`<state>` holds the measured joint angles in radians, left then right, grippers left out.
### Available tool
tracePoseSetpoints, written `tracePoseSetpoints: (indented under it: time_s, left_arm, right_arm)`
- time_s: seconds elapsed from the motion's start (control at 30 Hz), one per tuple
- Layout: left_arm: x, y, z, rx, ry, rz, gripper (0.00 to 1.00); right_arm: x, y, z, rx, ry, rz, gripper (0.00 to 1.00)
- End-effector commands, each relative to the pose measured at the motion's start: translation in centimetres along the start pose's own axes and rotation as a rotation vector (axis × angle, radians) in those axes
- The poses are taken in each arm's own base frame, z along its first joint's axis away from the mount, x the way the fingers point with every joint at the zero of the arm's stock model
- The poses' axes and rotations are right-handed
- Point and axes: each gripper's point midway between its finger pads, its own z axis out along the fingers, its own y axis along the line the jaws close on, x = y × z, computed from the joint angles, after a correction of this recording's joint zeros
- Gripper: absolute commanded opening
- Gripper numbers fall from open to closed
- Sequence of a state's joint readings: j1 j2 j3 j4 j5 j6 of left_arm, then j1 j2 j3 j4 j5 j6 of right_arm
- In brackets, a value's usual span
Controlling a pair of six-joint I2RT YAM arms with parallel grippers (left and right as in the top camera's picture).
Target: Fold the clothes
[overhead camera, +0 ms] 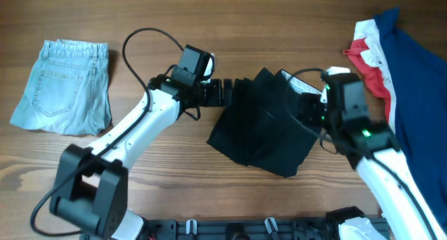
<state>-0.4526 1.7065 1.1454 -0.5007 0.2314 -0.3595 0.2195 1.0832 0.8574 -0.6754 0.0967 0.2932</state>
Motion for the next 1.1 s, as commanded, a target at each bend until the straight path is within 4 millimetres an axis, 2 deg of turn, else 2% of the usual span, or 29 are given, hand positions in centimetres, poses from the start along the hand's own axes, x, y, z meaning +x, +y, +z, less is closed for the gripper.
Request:
tracePoseSetpoints:
  time_s: [0.0,0.17,0.3,0.33,0.43,0.6,0.63,0.67,0.7,0.73,0.77,0.8,0.87,0.93,1.0,1.07]
  left_arm:
    - [2.0,-0.2,3.5,0.063,0.104,0.053,0.98]
    - [5.0,-1.1,6.8,0.18,0.231,0.11,0.98]
    - [7.3,-0.9,8.6,0.193,0.31,0.138,0.98]
    - [7.8,-1.0,8.9,0.197,0.326,0.137,0.88]
    - [8.7,-2.2,9.0,0.251,0.359,0.141,0.8]
    - [9.9,-3.9,9.1,0.274,0.38,0.185,0.54]
    - [9.9,-4.2,9.1,0.278,0.376,0.194,0.45]
    - [9.8,-4.3,9.2,0.282,0.367,0.198,0.28]
    - [9.6,-4.3,9.2,0.283,0.362,0.198,0.16]
    - [9.3,-4.1,9.1,0.281,0.355,0.195,0.09]
    - [8.9,-3.7,8.9,0.265,0.345,0.187,0.04]
    - [8.4,-3.0,8.5,0.241,0.335,0.176,0.04]
    - [6.6,-0.4,7.1,0.129,0.287,0.129,0.04]
    - [4.3,3.1,4.5,-0.024,0.215,0.083,0.04]
    - [1.9,7.2,0.1,-0.176,0.126,0.029,0.04]
    - [0.5,11.2,-4.3,-0.31,0.055,-0.009,0.04]
  right_arm:
    - [-0.4,0.4,-2.3,-0.041,-0.038,0.002,0.79]
    - [0.6,0.1,-2.1,-0.028,0.006,0.005,0.79]
    - [1.2,0.1,-1.2,-0.017,0.048,0.02,0.79]
    - [1.4,0.1,-1.0,-0.015,0.059,0.019,0.79]
    - [1.7,0.1,-0.4,-0.008,0.083,0.018,0.79]
    - [1.9,0.0,-0.1,-0.004,0.097,0.017,0.78]
    - [1.9,0.0,-0.1,-0.003,0.097,0.016,0.78]
    - [1.9,0.0,-0.1,-0.004,0.098,0.016,0.78]
    - [2.0,0.0,-0.1,-0.002,0.1,0.015,0.78]
    - [2.1,0.0,-0.1,-0.001,0.104,0.016,0.78]
    - [2.2,-0.1,-0.1,0.0,0.108,0.015,0.78]
    - [2.3,-0.1,-0.1,0.001,0.112,0.014,0.79]
    - [2.4,-0.1,-0.1,0.003,0.118,0.014,0.78]
    - [2.4,-0.1,-0.1,0.004,0.118,0.013,0.78]
    - [2.5,-0.1,-0.1,0.004,0.119,0.014,0.78]
    - [2.5,-0.2,-0.1,0.005,0.121,0.013,0.78]
